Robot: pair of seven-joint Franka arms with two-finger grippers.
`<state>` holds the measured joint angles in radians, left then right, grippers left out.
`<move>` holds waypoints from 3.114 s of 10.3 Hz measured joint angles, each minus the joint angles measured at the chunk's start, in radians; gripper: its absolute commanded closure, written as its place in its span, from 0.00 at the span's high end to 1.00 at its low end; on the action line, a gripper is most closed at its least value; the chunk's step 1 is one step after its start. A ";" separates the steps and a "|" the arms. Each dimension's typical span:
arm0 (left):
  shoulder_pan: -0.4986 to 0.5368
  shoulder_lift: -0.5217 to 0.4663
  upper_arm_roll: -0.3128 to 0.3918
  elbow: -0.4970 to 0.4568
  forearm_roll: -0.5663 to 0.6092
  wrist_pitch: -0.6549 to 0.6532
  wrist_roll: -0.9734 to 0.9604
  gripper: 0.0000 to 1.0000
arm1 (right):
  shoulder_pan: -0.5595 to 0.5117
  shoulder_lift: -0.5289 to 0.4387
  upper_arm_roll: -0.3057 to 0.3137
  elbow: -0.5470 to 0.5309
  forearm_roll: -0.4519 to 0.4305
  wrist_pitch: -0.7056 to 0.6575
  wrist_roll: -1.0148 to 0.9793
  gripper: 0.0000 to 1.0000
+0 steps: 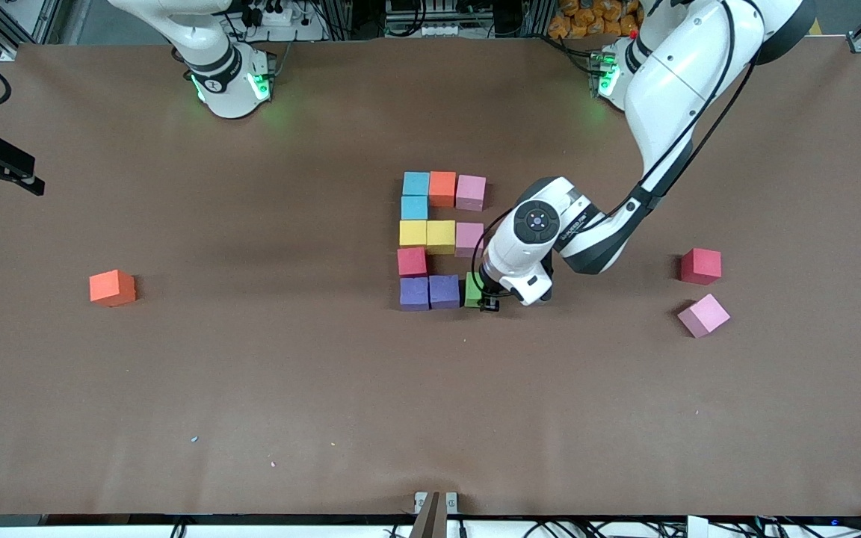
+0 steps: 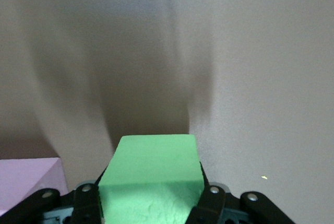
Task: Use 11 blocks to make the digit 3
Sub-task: 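Lower the green cube next to the purple cube with the left gripper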
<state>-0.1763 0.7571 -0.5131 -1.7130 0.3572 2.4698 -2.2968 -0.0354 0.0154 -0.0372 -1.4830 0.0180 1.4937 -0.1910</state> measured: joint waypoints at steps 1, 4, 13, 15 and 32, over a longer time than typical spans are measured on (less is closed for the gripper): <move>-0.009 0.004 0.008 0.009 0.000 0.000 0.000 0.00 | 0.000 0.000 0.000 0.000 0.000 0.000 0.000 1.00; -0.011 0.006 0.009 0.020 0.000 0.001 0.000 0.00 | 0.000 0.000 0.000 0.000 0.000 0.000 0.000 1.00; -0.025 0.026 0.010 0.022 0.000 0.001 -0.001 0.00 | 0.000 0.000 0.000 0.000 0.000 0.000 0.000 1.00; -0.033 0.029 0.010 0.023 0.000 0.001 -0.002 0.00 | 0.000 0.000 0.000 0.000 0.000 0.000 0.000 1.00; -0.037 0.052 0.012 0.065 0.000 0.001 -0.008 1.00 | 0.000 0.000 0.000 0.000 0.000 0.000 0.000 1.00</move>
<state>-0.2134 0.8087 -0.5007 -1.6480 0.3572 2.4705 -2.3049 -0.0354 0.0154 -0.0372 -1.4829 0.0180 1.4941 -0.1910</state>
